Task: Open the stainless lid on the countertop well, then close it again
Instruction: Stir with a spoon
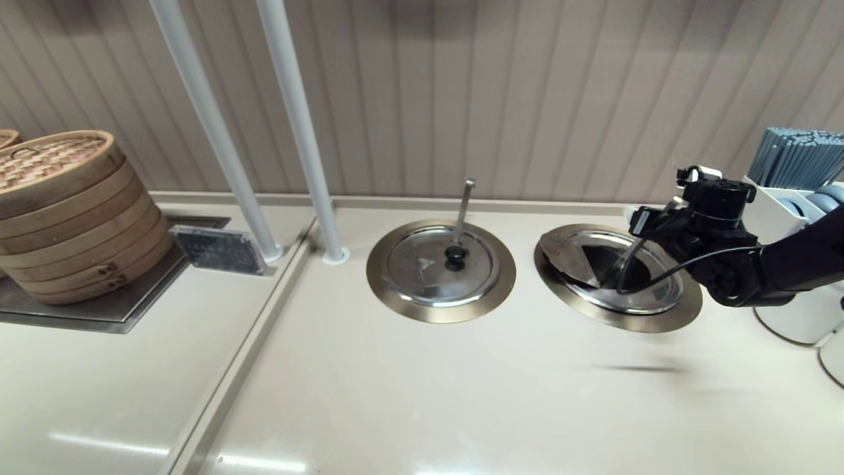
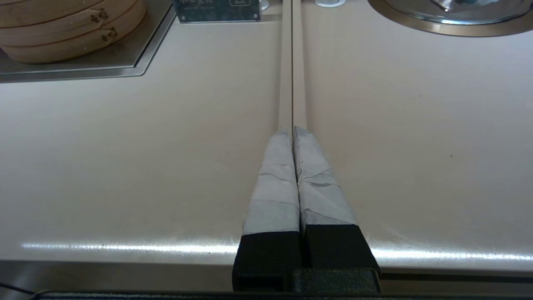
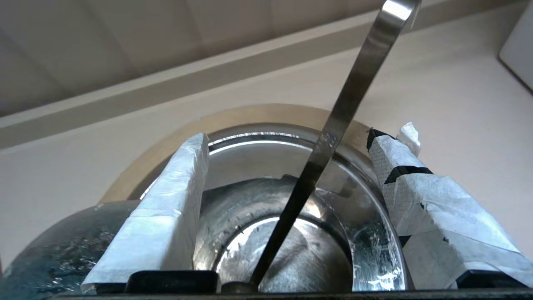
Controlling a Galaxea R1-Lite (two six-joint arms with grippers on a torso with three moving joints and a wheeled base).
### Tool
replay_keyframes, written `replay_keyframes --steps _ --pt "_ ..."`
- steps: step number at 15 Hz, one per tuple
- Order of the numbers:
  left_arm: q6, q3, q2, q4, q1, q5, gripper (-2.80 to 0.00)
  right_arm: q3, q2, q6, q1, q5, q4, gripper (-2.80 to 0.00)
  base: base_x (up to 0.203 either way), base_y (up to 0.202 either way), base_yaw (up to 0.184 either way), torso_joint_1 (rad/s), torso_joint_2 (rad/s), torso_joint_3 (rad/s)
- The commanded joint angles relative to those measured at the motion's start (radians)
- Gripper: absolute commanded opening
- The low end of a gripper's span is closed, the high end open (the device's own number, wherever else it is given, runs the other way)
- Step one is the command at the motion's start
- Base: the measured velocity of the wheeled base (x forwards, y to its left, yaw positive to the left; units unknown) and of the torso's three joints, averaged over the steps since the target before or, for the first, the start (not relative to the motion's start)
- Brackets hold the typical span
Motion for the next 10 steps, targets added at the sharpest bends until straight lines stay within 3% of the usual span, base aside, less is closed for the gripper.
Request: replay_keyframes --steps 1,5,10 --pt "0.0 0.0 0.0 0.0 0.0 0.0 -2.8 -0.021 0.026 0.003 -0.017 0.001 0.051 0.0 0.0 0.0 0.0 0.0 0.0 0.0" --pt "0.0 0.0 0.0 0.0 0.0 0.0 -2.8 -0.035 0.058 0.008 -0.044 0.009 0.048 0.0 0.0 0.0 0.0 0.0 0.0 0.0" --pt "0.0 0.0 0.0 0.0 0.0 0.0 -2.8 -0.194 0.18 -0.023 -0.062 0.012 0.056 0.0 0.0 0.0 0.0 0.0 0.0 0.0"
